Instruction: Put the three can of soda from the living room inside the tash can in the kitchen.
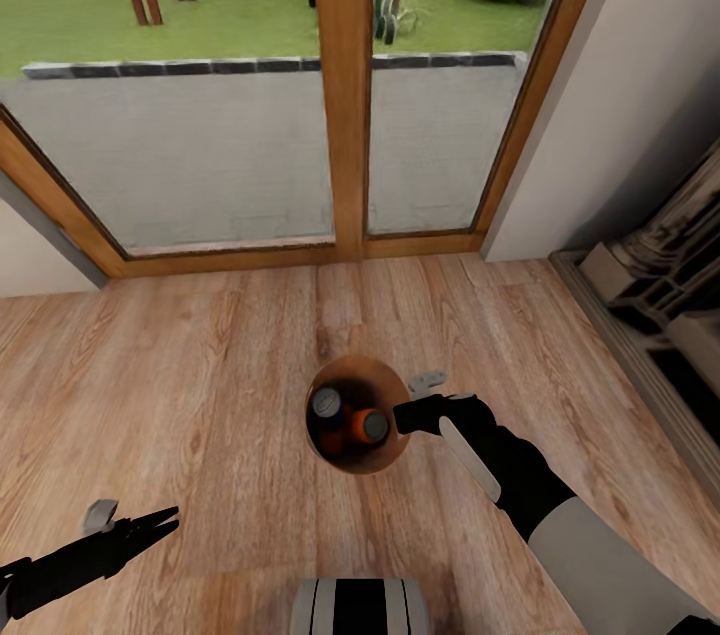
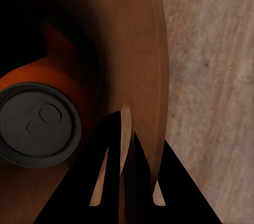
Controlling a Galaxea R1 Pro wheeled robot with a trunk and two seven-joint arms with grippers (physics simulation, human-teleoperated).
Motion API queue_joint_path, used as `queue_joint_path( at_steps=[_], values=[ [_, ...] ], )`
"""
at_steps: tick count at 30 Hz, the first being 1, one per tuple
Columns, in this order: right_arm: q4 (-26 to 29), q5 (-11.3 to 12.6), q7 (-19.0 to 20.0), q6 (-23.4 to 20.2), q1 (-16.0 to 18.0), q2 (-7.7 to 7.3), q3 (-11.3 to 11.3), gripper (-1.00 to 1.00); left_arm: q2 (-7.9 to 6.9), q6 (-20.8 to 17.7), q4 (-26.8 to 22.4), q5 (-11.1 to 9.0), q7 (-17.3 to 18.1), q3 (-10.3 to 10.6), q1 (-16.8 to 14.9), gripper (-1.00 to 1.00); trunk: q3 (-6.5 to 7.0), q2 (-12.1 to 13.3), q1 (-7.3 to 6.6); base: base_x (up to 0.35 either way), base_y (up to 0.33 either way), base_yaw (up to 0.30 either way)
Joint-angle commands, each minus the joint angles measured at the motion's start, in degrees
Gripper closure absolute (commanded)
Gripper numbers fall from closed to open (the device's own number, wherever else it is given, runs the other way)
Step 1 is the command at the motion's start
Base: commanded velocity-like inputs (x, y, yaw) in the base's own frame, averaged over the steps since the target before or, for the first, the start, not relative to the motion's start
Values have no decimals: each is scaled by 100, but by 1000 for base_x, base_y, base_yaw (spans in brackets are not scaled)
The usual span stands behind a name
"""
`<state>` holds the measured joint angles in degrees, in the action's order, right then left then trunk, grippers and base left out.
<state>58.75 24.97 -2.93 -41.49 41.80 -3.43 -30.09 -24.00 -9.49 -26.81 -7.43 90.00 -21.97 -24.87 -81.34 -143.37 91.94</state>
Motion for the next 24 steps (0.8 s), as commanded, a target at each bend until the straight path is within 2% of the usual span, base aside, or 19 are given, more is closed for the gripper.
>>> queue_joint_path(
  at_steps=[1,16,19,24],
  values=[
    [3,122,30,10,1,4,2,100,0,0,0,2,0,0,1,-100,0,0,-1,0,0,0],
    [5,122,30,10,3,9,-6,100,0,2,0,5,0,0,0,-100,-22,-2,2,0,0,0],
    [5,122,30,10,3,9,-6,100,0,1,3,5,0,0,0,-100,-88,-6,10,0,0,0],
    [4,122,30,10,0,9,-6,100,0,1,2,4,0,0,0,-100,-88,-6,10,0,0,0]
  ],
)
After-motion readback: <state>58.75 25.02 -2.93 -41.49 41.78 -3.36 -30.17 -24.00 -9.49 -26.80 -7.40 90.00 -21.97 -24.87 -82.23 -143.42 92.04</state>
